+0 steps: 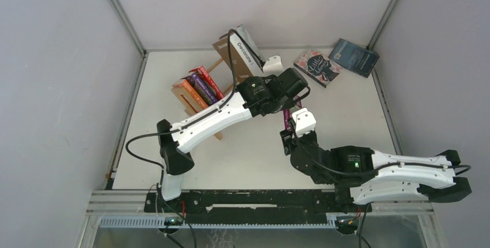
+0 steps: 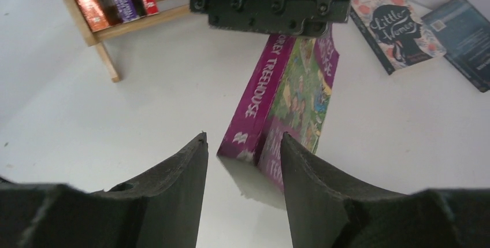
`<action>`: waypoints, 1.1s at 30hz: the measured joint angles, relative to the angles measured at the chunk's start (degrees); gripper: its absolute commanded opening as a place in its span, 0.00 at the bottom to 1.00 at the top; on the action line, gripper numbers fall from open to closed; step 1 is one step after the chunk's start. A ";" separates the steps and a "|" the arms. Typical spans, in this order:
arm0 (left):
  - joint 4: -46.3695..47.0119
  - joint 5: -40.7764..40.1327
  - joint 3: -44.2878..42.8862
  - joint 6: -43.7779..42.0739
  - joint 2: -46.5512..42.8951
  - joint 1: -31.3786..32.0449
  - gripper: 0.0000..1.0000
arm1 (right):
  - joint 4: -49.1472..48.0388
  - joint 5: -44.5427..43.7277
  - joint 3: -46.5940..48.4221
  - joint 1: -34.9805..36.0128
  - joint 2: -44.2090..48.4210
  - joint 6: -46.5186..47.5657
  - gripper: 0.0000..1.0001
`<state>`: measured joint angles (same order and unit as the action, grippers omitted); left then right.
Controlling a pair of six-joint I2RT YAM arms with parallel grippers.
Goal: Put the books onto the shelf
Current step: Pick up the book from the center of the board.
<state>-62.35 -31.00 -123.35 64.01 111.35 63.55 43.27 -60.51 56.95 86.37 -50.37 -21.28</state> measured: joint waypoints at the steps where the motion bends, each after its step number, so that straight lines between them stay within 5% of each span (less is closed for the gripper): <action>1: 0.02 0.04 0.00 0.00 0.00 0.00 0.00 | -0.76 0.15 0.02 -1.16 -0.70 0.92 0.56; 8: 0.15 0.20 0.00 0.02 0.00 -0.02 0.00 | -5.20 4.33 0.02 -9.01 -3.43 5.01 0.44; 17: -0.92 -0.68 0.00 0.50 0.00 -1.44 0.00 | -6.27 5.64 0.15 -12.52 -6.14 5.84 0.00; 26: 0.57 -0.59 1.44 0.55 -0.87 -2.12 0.02 | -7.80 8.24 0.11 -14.27 -5.51 6.49 0.00; 33: 5.57 0.20 9.99 2.05 -8.22 -3.43 0.31 | -11.52 13.84 0.00 -15.47 -2.84 9.03 0.00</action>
<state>-56.77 -30.81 -113.36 66.06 103.13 60.12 31.75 -46.68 56.95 70.89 -53.21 -12.25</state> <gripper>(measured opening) 0.298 0.311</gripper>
